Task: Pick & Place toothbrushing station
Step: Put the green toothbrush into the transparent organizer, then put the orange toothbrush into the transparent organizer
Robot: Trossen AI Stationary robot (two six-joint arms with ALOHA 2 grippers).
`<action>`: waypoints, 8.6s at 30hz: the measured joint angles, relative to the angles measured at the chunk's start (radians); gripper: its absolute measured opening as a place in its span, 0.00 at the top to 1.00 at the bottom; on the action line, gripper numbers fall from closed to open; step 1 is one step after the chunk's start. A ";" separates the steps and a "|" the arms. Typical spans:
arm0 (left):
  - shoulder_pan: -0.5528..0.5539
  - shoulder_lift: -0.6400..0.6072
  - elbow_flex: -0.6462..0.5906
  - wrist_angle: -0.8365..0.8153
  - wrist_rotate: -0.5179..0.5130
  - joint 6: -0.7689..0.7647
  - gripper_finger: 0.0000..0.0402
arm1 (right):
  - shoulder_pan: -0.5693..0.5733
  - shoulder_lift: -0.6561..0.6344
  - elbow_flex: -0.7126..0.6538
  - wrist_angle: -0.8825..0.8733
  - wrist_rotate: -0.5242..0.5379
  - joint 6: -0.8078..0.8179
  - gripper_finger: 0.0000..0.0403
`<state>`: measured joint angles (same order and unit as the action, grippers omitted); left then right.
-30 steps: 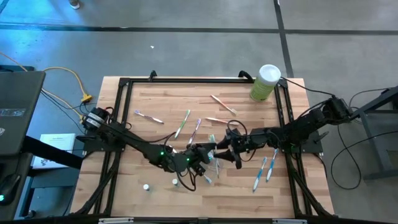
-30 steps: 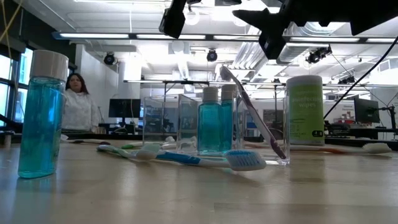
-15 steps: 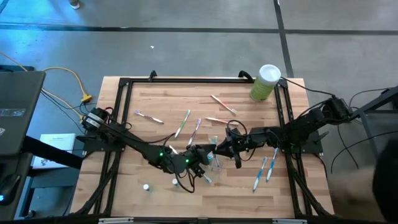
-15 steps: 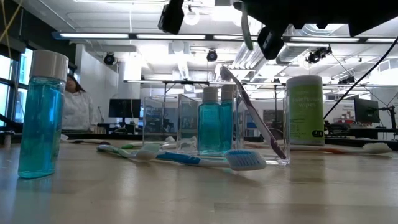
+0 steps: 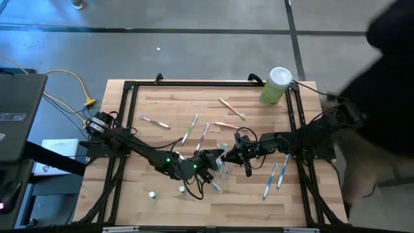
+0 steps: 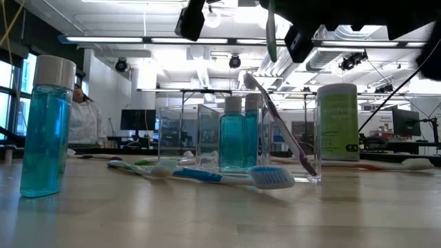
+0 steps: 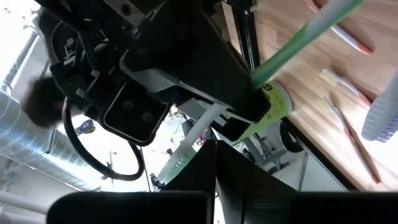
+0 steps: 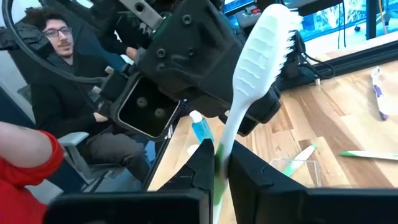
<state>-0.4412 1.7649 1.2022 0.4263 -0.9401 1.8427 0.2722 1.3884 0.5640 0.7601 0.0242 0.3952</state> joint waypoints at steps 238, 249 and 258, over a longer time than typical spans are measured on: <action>0.091 -0.365 -0.655 0.528 0.891 -3.198 0.62 | 0.294 0.340 0.524 -0.346 1.004 -1.683 0.98; 0.118 -0.360 -0.607 0.499 0.965 -3.141 0.62 | 0.237 0.340 0.524 -0.365 0.990 -1.731 0.98; 0.167 -0.360 -0.607 0.468 1.013 -3.134 0.67 | 0.222 0.340 0.524 -0.373 0.988 -1.739 0.98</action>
<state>-0.2737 1.4044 0.5957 0.8948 0.0733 -1.2911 0.4941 1.7279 1.0882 0.3867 1.0121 -1.3436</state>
